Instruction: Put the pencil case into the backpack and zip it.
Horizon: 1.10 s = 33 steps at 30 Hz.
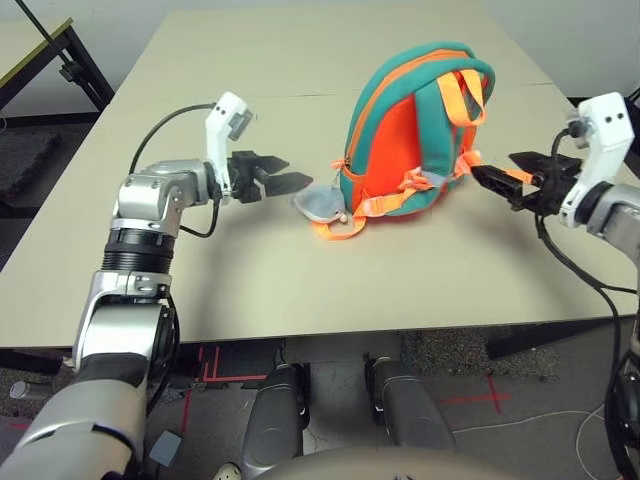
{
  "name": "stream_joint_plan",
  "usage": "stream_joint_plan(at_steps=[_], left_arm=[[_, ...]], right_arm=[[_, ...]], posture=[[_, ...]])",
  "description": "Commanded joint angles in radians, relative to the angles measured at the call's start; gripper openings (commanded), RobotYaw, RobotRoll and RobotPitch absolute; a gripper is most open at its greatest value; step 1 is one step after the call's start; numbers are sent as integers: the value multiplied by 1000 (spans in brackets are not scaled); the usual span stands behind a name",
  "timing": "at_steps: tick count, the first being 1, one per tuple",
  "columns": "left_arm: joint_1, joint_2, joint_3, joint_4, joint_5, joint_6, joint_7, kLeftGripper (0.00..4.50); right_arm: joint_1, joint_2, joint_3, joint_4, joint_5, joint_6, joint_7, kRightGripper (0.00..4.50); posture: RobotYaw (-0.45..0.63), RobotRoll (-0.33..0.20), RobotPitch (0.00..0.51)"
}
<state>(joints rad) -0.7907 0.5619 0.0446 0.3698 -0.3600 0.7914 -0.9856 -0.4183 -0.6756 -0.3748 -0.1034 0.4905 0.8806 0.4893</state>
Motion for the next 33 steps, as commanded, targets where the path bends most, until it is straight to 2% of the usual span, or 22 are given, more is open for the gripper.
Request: stream_joint_plan(at_steps=[1,5,9,19,25,33], left_arm=[[34,15,31,-32,-18,16,28,4500],[48,6,75,-27,-22,-13,87,4500],[71,-27,174,5,-13,-118,224,4500],[190,-42,286,72,4,-371,383,4500],[209,-27,328,158,34,-499,486,4500],[205,-1,353,247,46,-600,545,4500]], right_arm=[[12,0,-31,43,-10,-47,-12,4439],[5,7,-33,75,-29,-86,-47,4439],[-16,37,-42,146,-74,-168,-122,4439],[-48,90,-52,336,-155,-428,-206,4439],[-55,103,-48,434,-169,-565,-211,4439],[-43,103,-40,514,-178,-660,-207,4439]], posture=[[-189,0,146],[-186,0,148],[-176,0,149],[-137,0,159],[-117,0,167],[-102,0,176]])
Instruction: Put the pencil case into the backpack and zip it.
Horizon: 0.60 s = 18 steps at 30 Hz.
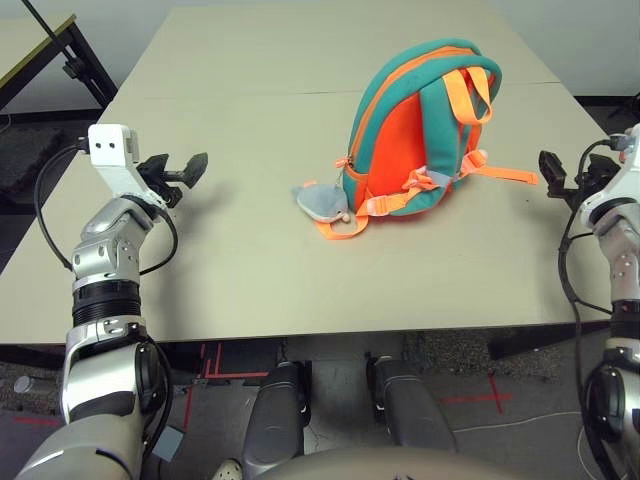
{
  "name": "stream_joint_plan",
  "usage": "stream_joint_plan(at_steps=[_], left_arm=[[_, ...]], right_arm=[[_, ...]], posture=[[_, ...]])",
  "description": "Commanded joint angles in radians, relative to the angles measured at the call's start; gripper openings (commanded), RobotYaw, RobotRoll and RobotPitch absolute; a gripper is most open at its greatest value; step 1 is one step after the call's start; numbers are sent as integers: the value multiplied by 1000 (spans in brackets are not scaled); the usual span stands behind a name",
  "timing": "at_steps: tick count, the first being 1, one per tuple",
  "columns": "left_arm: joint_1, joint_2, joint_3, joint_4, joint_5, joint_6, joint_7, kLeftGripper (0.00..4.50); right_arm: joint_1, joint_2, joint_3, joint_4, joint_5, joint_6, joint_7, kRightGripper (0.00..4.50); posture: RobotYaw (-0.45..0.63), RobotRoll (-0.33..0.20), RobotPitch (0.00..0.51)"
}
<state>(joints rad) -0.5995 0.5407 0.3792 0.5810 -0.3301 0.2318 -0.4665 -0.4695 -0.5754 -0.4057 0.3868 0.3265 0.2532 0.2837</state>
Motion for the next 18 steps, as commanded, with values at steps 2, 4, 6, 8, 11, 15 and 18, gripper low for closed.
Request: stream_joint_plan(at_steps=[2,4,6,8,11,15,18], left_arm=[[10,28,21,60,19,-61,36,4500],[5,34,22,83,21,-78,42,4500],[-2,37,23,105,24,-94,49,4500],[-5,39,25,123,26,-108,57,4500],[-10,44,24,149,28,-125,65,4500],[-13,48,24,181,29,-147,71,4500],[-16,46,23,204,29,-162,76,4500]], right_arm=[[15,2,-8,31,-14,-46,-1,4439],[19,2,-6,34,-14,-55,-1,4439],[20,2,-5,37,-14,-60,-2,4439],[23,4,-5,34,-13,-63,-3,4439],[26,9,-2,33,-13,-67,-4,4439],[30,18,5,25,-13,-66,-6,4439],[37,19,6,15,-12,-63,-2,4439]], posture=[[-101,0,182],[-104,0,185],[-107,0,187],[-105,0,189],[-104,0,191],[-107,0,186],[-117,0,178]])
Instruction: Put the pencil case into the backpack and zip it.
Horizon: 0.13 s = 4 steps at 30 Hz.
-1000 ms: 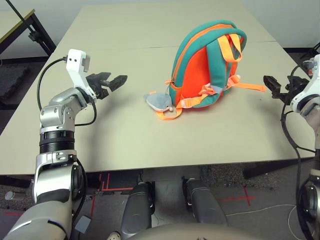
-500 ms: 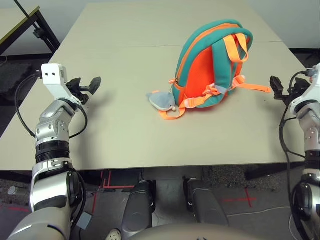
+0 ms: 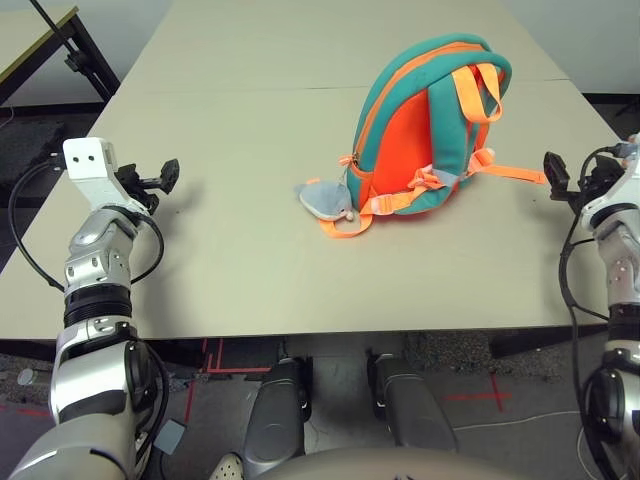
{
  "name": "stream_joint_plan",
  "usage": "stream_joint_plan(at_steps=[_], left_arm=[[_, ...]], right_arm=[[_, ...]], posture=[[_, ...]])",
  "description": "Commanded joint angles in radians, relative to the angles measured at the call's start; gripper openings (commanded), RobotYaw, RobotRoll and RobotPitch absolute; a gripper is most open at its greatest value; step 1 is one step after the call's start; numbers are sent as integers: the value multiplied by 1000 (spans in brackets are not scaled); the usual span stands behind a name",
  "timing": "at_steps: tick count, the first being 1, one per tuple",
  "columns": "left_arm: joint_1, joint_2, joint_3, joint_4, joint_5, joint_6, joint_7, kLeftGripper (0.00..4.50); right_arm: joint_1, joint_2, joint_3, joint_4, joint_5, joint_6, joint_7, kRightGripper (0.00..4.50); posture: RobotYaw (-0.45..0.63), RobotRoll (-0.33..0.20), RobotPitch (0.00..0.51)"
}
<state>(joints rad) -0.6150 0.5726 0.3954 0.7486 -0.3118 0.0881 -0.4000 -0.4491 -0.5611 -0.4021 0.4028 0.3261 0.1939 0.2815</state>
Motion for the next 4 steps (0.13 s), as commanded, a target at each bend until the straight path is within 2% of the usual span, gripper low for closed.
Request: stream_joint_plan(at_steps=[1,4], left_arm=[[-5,13,5,47,12,-24,10,4500],[-24,11,-4,78,18,-40,11,4500]], right_arm=[[18,5,4,-3,-12,-3,1,4439],[18,7,9,-7,-14,-2,2,4439]], posture=[[-119,0,176],[-120,0,168]])
